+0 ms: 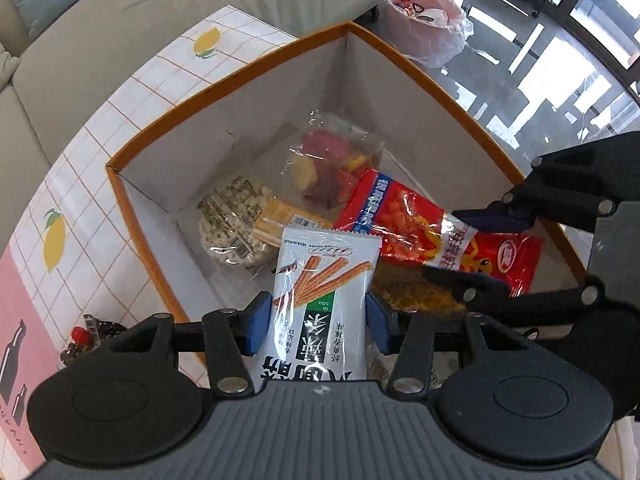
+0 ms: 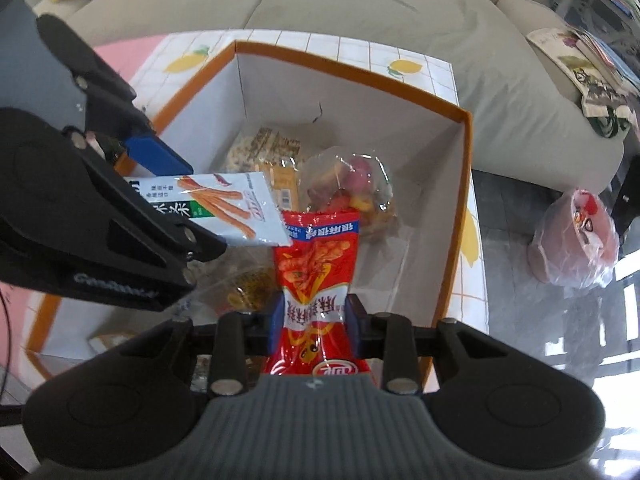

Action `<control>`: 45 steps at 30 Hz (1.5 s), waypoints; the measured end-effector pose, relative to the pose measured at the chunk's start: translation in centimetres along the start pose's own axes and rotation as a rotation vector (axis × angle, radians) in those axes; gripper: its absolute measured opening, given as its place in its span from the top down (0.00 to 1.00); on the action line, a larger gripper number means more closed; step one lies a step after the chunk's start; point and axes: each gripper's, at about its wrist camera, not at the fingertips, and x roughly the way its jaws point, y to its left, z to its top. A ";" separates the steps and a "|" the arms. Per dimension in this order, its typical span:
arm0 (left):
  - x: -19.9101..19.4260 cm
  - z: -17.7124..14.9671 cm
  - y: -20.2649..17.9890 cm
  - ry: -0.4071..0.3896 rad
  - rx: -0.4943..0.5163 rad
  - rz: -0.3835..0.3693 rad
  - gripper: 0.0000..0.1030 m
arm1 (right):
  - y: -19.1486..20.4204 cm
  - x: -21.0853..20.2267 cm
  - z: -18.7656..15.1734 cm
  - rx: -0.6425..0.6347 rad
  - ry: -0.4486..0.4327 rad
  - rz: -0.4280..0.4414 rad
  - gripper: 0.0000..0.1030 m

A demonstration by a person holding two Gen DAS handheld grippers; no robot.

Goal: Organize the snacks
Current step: 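Withdraw both tools from the box back over the table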

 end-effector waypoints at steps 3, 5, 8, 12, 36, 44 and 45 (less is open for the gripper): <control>0.1 0.1 -0.2 0.005 0.008 0.000 0.43 | 0.1 0.7 0.2 -0.030 0.011 -0.003 0.67; 0.0 0.1 -0.3 0.002 0.014 0.003 0.38 | 0.3 0.9 0.0 -0.048 0.019 -0.011 0.66; -0.3 0.0 -0.3 -0.007 0.014 -0.004 0.35 | 0.4 0.8 -0.3 -0.053 0.025 -0.012 0.64; -1.5 -0.3 -0.2 -0.028 0.004 -0.011 0.31 | 0.4 0.6 -0.4 -0.055 0.028 -0.024 0.57; -14.4 -11.8 4.8 -0.275 -0.216 0.095 0.31 | 7.4 -10.1 0.0 0.023 -0.174 -0.042 0.23; -16.0 -19.1 8.8 -0.333 -0.416 0.166 0.31 | 13.4 -12.0 0.5 0.022 -0.297 -0.033 0.20; -15.9 -20.2 9.3 -0.335 -0.443 0.183 0.31 | 14.1 -12.0 0.6 0.029 -0.306 -0.021 0.20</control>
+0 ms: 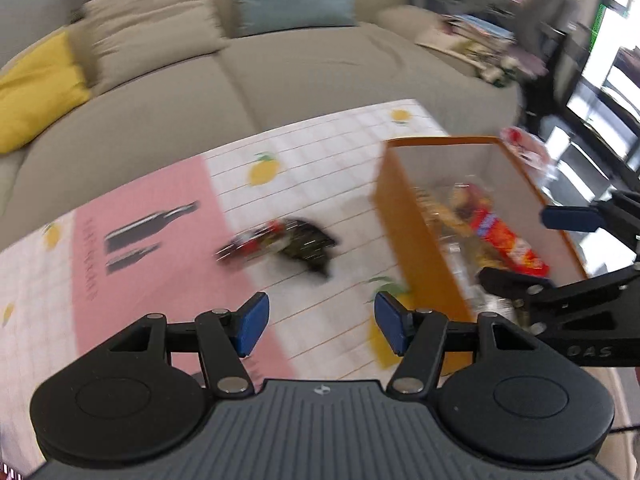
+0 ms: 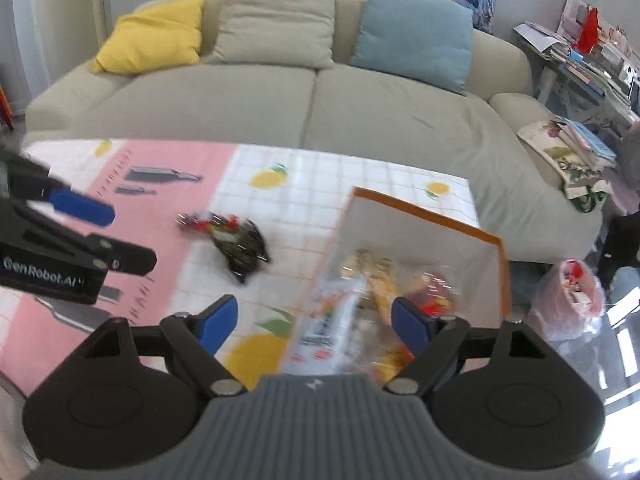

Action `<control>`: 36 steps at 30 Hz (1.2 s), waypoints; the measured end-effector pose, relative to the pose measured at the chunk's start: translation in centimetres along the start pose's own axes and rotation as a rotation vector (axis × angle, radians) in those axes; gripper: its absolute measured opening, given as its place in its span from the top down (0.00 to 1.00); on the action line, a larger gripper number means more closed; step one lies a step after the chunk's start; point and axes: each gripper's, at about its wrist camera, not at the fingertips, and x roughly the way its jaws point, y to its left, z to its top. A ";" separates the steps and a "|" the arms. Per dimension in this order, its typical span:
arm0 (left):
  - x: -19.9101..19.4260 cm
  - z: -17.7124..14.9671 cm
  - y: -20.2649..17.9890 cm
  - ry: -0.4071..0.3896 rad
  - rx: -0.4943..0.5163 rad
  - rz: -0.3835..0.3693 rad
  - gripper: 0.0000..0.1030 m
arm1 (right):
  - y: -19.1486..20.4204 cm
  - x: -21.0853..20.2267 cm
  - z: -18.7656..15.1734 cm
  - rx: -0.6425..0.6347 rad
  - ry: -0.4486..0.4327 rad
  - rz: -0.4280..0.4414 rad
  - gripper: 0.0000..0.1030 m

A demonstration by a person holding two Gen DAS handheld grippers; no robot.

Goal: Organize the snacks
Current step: 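Withdraw both tools from the box back over the table, then grasp the cola bottle with the left tool while the right tool grasps the dark green bag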

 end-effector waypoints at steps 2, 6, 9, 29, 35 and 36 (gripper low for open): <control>-0.1 -1.1 1.6 0.000 -0.047 0.035 0.31 | 1.4 0.2 0.0 0.022 -0.018 0.012 0.20; 0.0 -3.3 5.0 0.007 -0.129 0.100 0.31 | 4.2 0.8 -0.6 0.060 -0.047 0.033 0.20; 0.6 -4.8 7.2 0.020 -0.182 0.129 0.31 | 6.3 2.1 -1.3 0.078 -0.065 0.035 0.20; 9.8 -4.0 12.6 0.030 -0.085 -0.004 0.31 | 10.2 14.1 -0.1 -0.051 0.012 0.030 0.26; 13.7 -0.6 11.6 0.027 0.147 -0.049 0.31 | 8.9 18.7 2.6 -0.107 0.133 0.055 0.26; 14.3 -0.2 11.2 0.031 0.201 -0.048 0.31 | 8.7 19.4 3.0 -0.113 0.156 0.056 0.26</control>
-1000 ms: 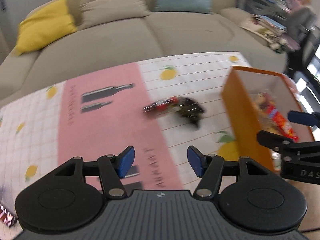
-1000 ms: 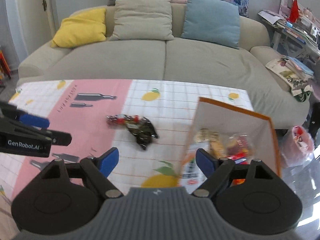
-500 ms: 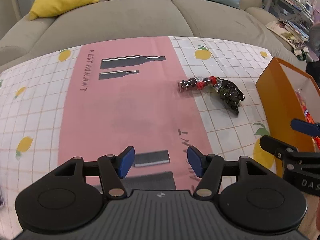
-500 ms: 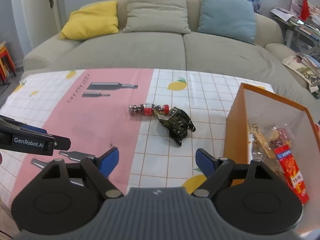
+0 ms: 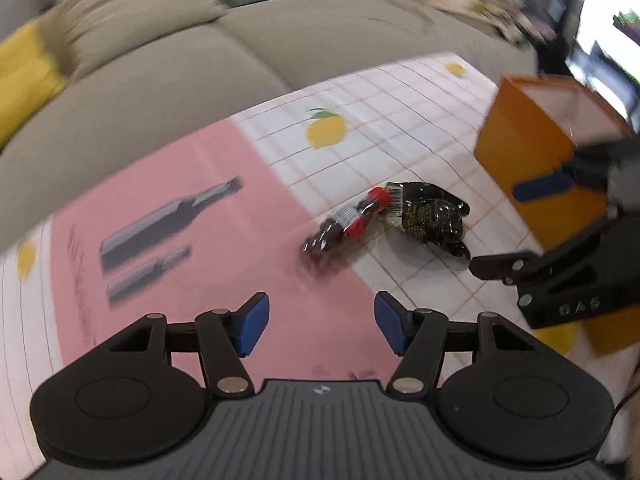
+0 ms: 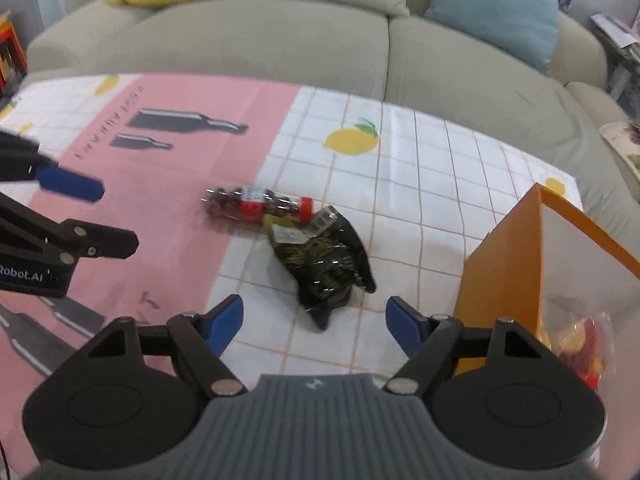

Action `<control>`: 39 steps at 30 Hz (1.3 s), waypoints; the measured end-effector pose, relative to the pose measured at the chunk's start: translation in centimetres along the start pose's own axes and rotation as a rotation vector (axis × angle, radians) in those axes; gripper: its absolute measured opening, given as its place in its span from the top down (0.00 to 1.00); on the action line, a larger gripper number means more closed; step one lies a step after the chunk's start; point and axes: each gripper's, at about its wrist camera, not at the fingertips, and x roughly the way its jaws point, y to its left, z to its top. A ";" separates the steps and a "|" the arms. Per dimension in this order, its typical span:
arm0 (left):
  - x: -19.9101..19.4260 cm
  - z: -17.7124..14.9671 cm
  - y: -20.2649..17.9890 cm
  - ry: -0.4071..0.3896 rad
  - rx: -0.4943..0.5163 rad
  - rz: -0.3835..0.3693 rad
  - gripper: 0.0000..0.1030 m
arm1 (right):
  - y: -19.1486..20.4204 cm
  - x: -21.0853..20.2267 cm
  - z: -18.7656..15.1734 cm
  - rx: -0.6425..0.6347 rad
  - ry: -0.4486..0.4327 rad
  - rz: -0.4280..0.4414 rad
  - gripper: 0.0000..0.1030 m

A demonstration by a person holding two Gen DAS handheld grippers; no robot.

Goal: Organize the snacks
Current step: 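Grasp the cola bottle with the left tool while the right tool grasps the dark green bag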

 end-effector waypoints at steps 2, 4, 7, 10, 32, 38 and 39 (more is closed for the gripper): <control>1.3 0.9 -0.7 0.018 0.095 -0.008 0.31 | -0.5 1.1 0.9 -0.024 0.041 0.026 0.26; 2.5 1.7 -1.2 0.028 0.167 -0.029 0.31 | -0.6 2.0 1.5 -0.068 0.075 0.040 0.26; 4.1 2.8 -1.6 0.037 0.233 -0.058 0.31 | -0.5 3.1 2.3 -0.126 0.102 0.063 0.25; 5.4 3.8 -1.8 0.049 0.279 -0.077 0.31 | -0.7 4.1 3.1 -0.145 0.131 0.100 0.26; 9.3 4.8 -1.4 0.107 0.208 -0.115 0.60 | -2.4 9.1 4.8 -0.086 0.254 0.155 0.37; 8.3 3.3 -0.9 0.100 0.011 -0.077 0.67 | -2.4 8.9 4.1 -0.005 0.229 0.127 0.44; 8.1 3.1 -0.9 0.097 -0.017 -0.071 0.67 | -2.3 8.7 3.9 0.013 0.219 0.116 0.46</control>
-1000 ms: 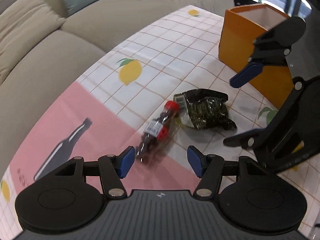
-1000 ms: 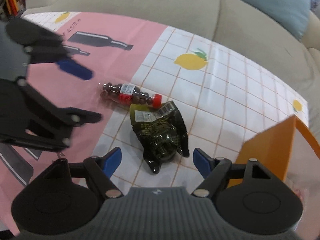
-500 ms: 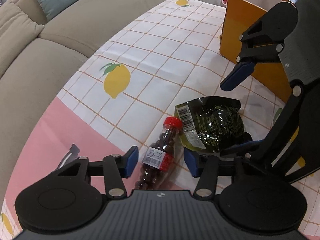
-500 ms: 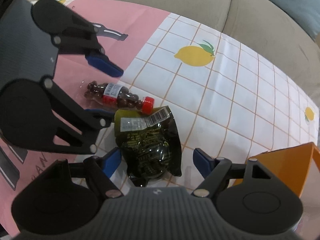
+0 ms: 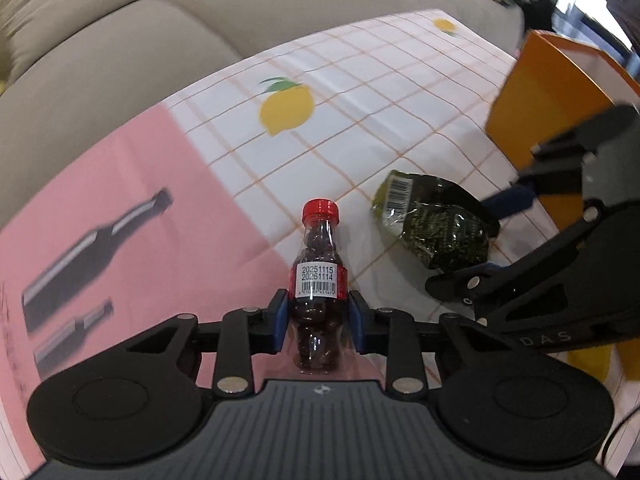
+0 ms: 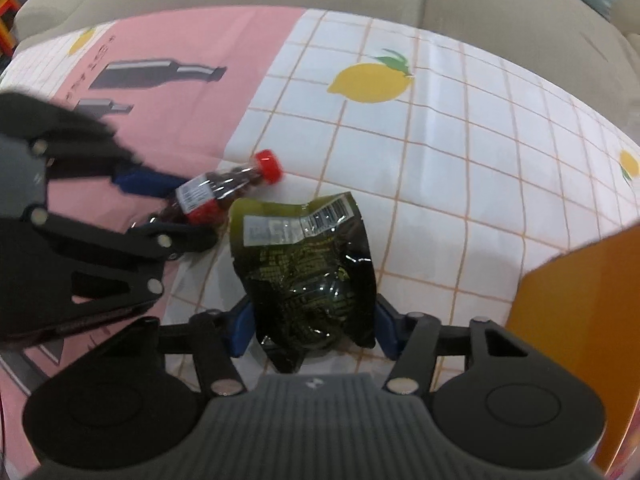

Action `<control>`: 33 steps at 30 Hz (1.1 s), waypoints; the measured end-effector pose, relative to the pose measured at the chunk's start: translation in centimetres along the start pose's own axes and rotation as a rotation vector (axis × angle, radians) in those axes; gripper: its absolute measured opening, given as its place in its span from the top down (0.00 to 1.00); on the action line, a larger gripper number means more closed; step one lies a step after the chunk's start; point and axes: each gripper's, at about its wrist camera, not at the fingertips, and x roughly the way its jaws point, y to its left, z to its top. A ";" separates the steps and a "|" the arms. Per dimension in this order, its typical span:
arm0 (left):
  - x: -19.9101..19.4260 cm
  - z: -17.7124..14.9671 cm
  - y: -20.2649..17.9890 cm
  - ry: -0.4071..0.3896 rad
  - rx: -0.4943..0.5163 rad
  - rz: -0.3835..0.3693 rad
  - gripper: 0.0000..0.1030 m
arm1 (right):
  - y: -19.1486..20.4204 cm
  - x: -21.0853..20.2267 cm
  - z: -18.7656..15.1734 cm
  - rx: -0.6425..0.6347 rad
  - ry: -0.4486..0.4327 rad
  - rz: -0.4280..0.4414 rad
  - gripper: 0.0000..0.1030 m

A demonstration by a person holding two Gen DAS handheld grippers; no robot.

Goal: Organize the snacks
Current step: 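Grasp the cola bottle with the left tool while the right tool grasps the dark green bag, then lift and carry the bottle and green bag over the orange box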

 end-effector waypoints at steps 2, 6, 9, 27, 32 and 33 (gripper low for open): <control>-0.6 -0.9 0.0 -0.009 -0.069 0.003 0.67 | 0.3 -0.3 -0.6 0.034 -0.021 -0.012 0.50; -2.0 -3.2 -0.4 -0.027 -0.169 0.020 0.67 | 1.2 -1.2 -2.6 0.088 -0.070 -0.034 0.54; -3.1 -5.0 -1.3 -0.035 -0.212 0.052 0.67 | 1.8 -1.8 -4.6 0.139 -0.102 -0.028 0.55; -9.0 -16.1 -4.8 -0.052 -0.469 0.117 0.67 | 7.9 -5.5 -16.0 0.174 -0.174 0.036 0.57; -10.6 -17.4 -6.1 -0.043 -0.496 0.105 0.67 | 8.7 -7.1 -18.2 0.174 -0.181 0.064 0.57; -10.9 -17.6 -6.4 -0.041 -0.499 0.102 0.67 | 8.8 -7.6 -18.6 0.171 -0.185 0.066 0.57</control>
